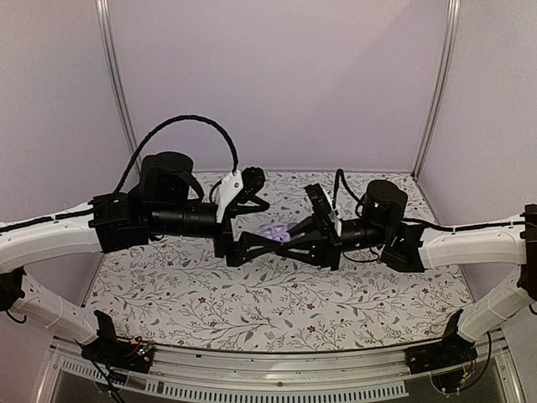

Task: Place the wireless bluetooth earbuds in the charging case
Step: Adjust the right earbud in the right side groove of the charging case.

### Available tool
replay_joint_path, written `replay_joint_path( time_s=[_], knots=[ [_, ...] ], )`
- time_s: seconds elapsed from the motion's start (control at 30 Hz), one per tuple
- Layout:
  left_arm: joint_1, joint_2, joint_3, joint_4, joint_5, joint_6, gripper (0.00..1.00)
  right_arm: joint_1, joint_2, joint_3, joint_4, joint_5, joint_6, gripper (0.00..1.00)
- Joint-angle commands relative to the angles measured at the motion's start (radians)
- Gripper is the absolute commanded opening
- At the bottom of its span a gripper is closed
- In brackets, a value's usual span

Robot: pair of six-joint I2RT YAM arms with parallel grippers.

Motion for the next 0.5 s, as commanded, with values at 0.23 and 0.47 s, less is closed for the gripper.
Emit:
replay_joint_path(
  time_s=[0.23, 0.47],
  knots=[
    [0.031, 0.028, 0.023, 0.031, 0.020, -0.026, 0.91, 0.018, 0.029, 0.046, -0.014, -0.019, -0.020, 0.00],
    [0.047, 0.040, 0.021, 0.041, 0.053, -0.041, 0.90, 0.039, 0.040, 0.070, -0.050, -0.009, -0.048, 0.00]
  ],
)
